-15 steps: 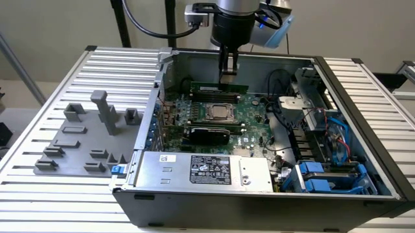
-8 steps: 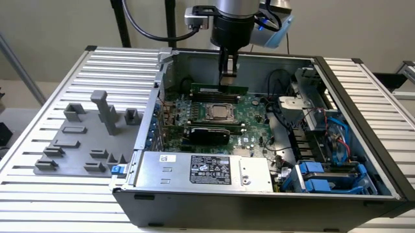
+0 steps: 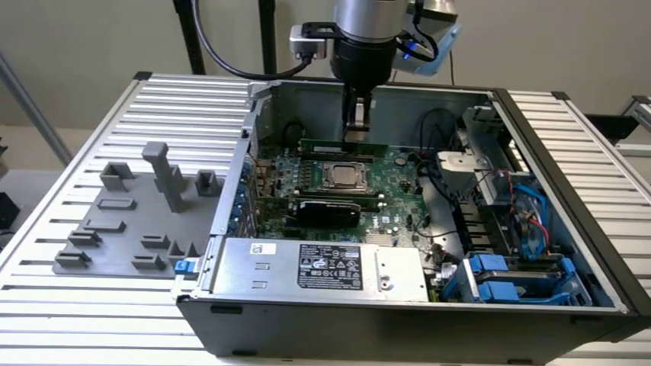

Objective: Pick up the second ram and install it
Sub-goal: 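Insert the second ram into the second slot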

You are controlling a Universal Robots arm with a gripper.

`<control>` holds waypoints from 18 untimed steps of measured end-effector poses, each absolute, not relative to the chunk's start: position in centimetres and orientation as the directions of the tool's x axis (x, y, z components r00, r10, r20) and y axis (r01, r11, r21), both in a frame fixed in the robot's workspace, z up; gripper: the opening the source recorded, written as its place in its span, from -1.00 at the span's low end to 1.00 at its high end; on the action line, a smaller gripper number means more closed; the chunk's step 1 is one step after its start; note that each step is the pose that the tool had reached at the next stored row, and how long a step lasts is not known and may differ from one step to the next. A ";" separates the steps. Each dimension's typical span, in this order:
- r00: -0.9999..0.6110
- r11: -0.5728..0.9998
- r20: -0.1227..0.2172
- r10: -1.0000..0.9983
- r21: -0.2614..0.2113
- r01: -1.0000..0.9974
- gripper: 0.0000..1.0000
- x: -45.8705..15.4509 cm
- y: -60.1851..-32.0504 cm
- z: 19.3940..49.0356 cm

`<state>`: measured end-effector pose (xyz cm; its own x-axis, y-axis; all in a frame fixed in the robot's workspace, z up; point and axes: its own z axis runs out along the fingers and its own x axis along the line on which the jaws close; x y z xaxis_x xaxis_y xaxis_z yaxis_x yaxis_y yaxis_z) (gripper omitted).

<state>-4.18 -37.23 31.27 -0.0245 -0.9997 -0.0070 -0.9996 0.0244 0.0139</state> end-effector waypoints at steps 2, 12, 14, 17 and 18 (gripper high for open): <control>-0.025 0.024 -0.007 -1.000 0.014 -1.000 -1.00 -4.2 -37.3 30.9; -0.023 0.023 -0.007 -1.000 0.014 -1.000 -1.00 -4.2 -37.4 29.1; -0.021 0.021 -0.007 -1.000 0.014 -1.000 -1.00 -4.2 -37.4 28.7; -0.020 0.020 -0.007 -1.000 0.014 -1.000 -1.00 -4.2 -37.5 28.2; -0.020 0.020 -0.007 -1.000 0.014 -1.000 -1.00 -4.2 -37.5 28.0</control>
